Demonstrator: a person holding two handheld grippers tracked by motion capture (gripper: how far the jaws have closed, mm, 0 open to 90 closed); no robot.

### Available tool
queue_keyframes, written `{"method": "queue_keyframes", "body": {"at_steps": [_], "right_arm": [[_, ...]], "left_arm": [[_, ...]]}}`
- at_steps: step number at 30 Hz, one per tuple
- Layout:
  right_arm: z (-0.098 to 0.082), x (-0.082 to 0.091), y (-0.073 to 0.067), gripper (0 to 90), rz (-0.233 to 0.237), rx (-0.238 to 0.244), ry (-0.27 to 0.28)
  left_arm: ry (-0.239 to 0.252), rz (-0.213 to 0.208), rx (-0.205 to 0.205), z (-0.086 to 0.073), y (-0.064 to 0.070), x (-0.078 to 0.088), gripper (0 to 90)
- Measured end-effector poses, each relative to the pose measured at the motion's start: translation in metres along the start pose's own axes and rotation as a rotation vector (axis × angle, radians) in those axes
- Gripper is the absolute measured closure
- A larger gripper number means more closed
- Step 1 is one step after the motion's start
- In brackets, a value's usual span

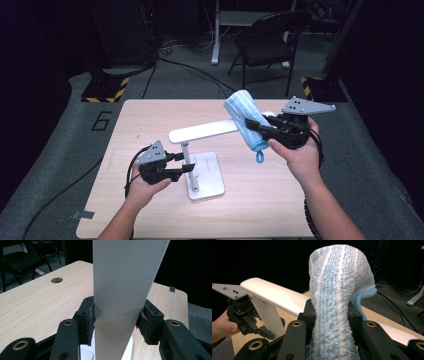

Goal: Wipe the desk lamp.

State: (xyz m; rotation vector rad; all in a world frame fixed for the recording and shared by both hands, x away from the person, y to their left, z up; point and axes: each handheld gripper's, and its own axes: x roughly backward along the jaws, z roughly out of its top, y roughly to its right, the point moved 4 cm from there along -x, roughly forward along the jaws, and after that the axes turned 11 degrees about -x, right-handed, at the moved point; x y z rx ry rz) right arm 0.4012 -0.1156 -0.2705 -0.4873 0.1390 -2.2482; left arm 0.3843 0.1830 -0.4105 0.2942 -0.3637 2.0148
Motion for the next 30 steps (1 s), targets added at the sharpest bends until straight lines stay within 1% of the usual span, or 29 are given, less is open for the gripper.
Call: {"method": "queue_keyframes", "body": {"at_steps": [1,3,6,15,16,20,26,27,30], "right_arm": [[0.000,-0.002,-0.002,68.7,0.004,-0.003,0.003],[0.000,-0.004,-0.006,68.7,0.015,0.007,0.000],[-0.001,-0.007,-0.012,68.7,0.029,0.010,-0.003],[-0.002,-0.018,-0.031,68.7,0.073,0.026,-0.009],[-0.002,-0.019,-0.032,68.7,0.080,0.032,-0.014],[-0.003,-0.023,-0.039,68.7,0.096,0.031,-0.010],[-0.005,-0.028,-0.048,68.7,0.124,0.041,-0.019],[-0.006,-0.029,-0.050,68.7,0.129,0.041,-0.017],[-0.007,-0.031,-0.055,68.7,0.142,0.049,-0.023]], "left_arm": [[-0.002,-0.002,0.000,0.000,0.000,0.000,52.5],[0.001,-0.004,0.005,0.000,0.000,0.000,52.5],[0.004,-0.004,0.010,-0.001,0.001,0.000,52.4],[0.003,-0.004,0.011,0.000,0.000,0.000,52.3],[0.004,-0.004,0.011,-0.001,0.000,0.000,52.3],[0.003,-0.003,0.012,-0.001,0.001,0.000,52.3],[0.003,-0.003,0.013,-0.001,0.000,0.000,52.3],[0.007,0.004,0.014,-0.001,0.001,-0.001,52.3],[0.009,0.005,0.016,-0.001,0.001,0.000,52.2]]}}
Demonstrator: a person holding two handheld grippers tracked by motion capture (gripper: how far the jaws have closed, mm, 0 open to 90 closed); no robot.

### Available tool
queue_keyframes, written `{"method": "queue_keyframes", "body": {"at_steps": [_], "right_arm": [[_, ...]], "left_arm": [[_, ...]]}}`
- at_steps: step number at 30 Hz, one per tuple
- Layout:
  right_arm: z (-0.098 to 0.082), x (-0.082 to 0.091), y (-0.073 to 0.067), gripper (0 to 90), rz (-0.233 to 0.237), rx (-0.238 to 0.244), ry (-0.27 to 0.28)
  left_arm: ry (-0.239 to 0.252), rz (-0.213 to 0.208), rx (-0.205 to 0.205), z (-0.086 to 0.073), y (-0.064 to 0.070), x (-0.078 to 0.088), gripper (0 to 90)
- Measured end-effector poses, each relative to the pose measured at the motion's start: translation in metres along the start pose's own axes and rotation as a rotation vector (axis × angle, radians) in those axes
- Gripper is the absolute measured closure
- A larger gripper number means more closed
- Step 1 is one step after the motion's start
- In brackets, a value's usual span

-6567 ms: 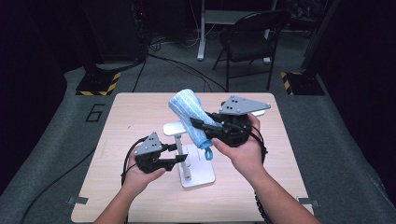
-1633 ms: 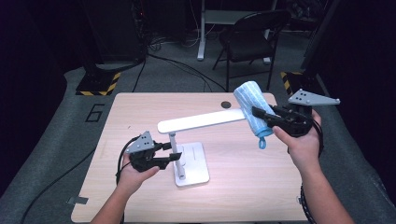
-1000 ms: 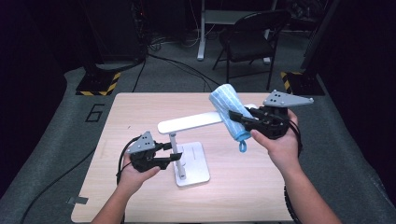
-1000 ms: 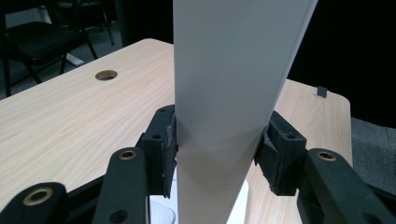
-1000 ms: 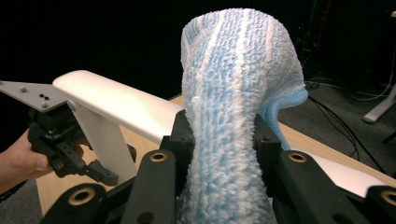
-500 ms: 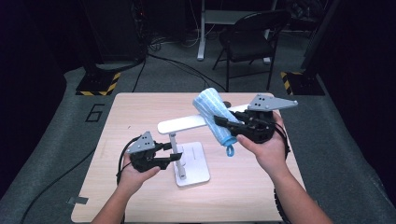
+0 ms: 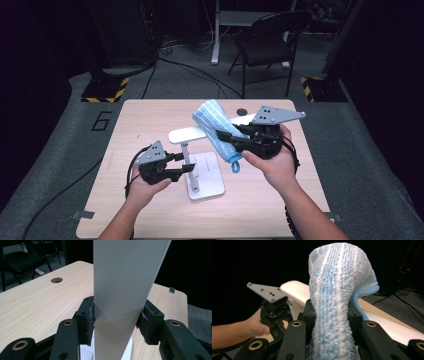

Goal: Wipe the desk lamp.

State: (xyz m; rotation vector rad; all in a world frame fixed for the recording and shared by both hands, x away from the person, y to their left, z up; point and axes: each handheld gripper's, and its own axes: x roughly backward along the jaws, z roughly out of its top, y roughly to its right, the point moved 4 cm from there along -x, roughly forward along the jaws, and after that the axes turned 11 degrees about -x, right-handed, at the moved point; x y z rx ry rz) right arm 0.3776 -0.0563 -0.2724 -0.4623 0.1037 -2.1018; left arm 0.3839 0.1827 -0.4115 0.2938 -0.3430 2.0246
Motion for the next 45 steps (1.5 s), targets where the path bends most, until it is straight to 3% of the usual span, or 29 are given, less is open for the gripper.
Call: {"method": "queue_keyframes", "body": {"at_steps": [7,19,33,45], "right_arm": [[-0.007,-0.004,-0.011,68.7,0.041,0.014,-0.014],[-0.030,0.003,-0.013,68.9,0.077,0.005,-0.009],[-0.051,0.007,-0.012,69.0,0.094,-0.016,-0.026],[-0.078,0.012,-0.007,68.9,0.082,0.004,-0.030]], "left_arm": [[0.001,-0.005,-0.001,-0.001,0.000,0.001,52.1],[0.004,-0.003,0.010,-0.001,0.001,0.001,52.0],[0.004,-0.003,0.014,-0.001,0.001,0.001,52.0],[0.012,0.003,0.013,-0.002,0.000,0.001,51.9]]}}
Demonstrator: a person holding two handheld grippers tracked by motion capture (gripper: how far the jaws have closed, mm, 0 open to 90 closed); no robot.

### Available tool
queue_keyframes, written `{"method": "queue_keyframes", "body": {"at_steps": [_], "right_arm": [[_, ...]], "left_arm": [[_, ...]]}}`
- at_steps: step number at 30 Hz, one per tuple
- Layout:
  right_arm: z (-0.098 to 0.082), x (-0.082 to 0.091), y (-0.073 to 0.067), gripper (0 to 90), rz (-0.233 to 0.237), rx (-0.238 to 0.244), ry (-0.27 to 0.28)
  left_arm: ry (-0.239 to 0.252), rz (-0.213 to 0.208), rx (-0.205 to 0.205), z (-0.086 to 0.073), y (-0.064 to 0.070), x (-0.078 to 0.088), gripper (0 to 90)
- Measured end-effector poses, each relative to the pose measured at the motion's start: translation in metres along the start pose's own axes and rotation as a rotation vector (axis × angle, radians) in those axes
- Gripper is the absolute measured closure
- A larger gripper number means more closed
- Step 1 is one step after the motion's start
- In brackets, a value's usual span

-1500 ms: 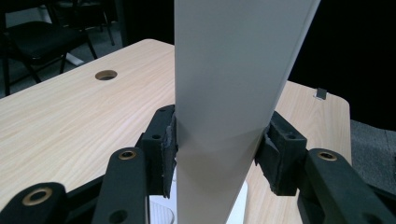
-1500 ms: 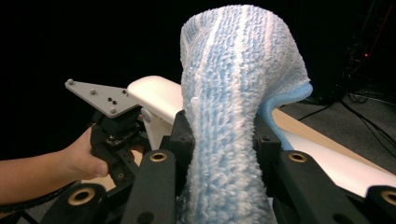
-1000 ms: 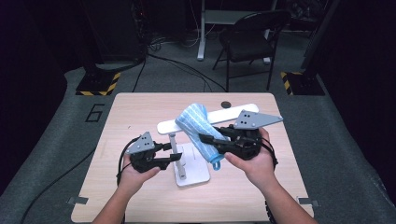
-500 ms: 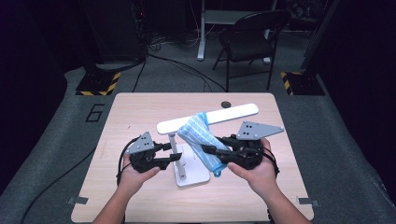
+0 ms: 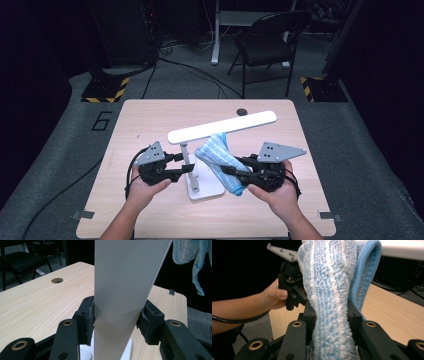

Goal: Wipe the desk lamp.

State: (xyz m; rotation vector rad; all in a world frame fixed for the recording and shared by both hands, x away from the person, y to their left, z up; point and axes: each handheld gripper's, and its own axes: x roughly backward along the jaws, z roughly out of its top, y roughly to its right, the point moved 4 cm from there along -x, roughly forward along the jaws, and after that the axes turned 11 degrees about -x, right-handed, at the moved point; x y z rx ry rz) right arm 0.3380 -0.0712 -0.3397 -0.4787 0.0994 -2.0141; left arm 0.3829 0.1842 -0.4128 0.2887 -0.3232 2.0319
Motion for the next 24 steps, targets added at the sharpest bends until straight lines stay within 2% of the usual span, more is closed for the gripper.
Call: {"method": "queue_keyframes", "body": {"at_steps": [3,10,17,24], "right_arm": [[-0.008,-0.001,0.000,68.8,-0.023,0.009,-0.011],[-0.022,-0.002,0.011,68.7,-0.041,-0.018,0.004],[-0.035,-0.004,0.016,68.6,-0.078,-0.005,-0.004],[-0.049,-0.004,0.028,68.5,-0.116,-0.029,0.008]], "left_arm": [[-0.004,-0.004,-0.001,0.000,0.000,0.000,51.9],[-0.003,-0.004,-0.002,0.000,0.000,0.001,51.8],[0.002,-0.007,0.000,-0.001,0.000,0.001,51.6],[-0.002,-0.006,-0.003,-0.001,0.000,0.001,51.6]]}}
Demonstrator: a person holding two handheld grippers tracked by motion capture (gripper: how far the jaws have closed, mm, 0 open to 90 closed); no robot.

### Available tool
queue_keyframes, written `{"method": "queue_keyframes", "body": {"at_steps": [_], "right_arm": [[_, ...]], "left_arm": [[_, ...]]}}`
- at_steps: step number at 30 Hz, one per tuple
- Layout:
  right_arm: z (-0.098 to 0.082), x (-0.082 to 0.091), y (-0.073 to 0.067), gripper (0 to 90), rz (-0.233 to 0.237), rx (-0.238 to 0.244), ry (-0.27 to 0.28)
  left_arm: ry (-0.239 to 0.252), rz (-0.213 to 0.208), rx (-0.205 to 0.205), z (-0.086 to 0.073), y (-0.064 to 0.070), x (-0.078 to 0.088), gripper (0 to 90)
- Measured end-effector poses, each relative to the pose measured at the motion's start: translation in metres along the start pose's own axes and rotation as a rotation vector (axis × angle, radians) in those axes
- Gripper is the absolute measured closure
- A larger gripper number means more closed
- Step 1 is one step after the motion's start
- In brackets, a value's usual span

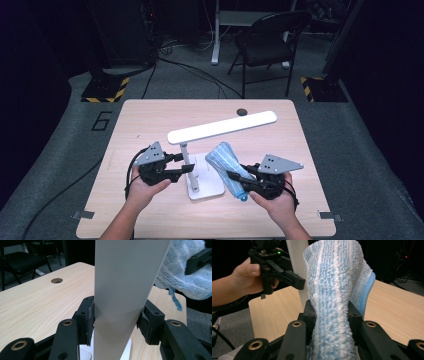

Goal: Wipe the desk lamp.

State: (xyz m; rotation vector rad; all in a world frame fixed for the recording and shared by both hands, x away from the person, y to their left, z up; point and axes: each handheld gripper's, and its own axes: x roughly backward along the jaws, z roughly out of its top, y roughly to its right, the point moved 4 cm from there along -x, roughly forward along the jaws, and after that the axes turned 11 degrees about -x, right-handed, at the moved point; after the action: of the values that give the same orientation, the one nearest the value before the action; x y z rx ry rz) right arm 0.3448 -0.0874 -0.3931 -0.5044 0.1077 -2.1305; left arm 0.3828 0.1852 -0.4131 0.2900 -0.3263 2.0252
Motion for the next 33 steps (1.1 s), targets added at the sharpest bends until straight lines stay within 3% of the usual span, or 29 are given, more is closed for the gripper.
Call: {"method": "queue_keyframes", "body": {"at_steps": [5,13,20,27,28,33], "right_arm": [[-0.007,0.004,0.012,68.5,-0.040,-0.006,0.030],[-0.021,0.009,0.032,68.2,-0.144,-0.020,0.042],[-0.036,0.009,0.049,67.1,-0.208,-0.065,0.055],[-0.055,0.008,0.065,67.2,-0.270,-0.105,0.031],[-0.058,0.008,0.068,67.2,-0.280,-0.093,0.020],[-0.075,0.001,0.081,67.2,-0.331,-0.124,-0.038]], "left_arm": [[0.002,0.002,0.001,0.000,0.000,0.000,51.6],[0.002,-0.003,0.004,0.000,0.000,0.000,51.5],[0.009,0.000,0.013,-0.001,0.001,0.000,51.4],[0.015,0.000,0.022,-0.001,0.001,0.000,51.2],[0.015,0.000,0.023,-0.001,0.001,0.000,51.2],[0.013,-0.001,0.022,-0.002,0.001,0.000,51.1]]}}
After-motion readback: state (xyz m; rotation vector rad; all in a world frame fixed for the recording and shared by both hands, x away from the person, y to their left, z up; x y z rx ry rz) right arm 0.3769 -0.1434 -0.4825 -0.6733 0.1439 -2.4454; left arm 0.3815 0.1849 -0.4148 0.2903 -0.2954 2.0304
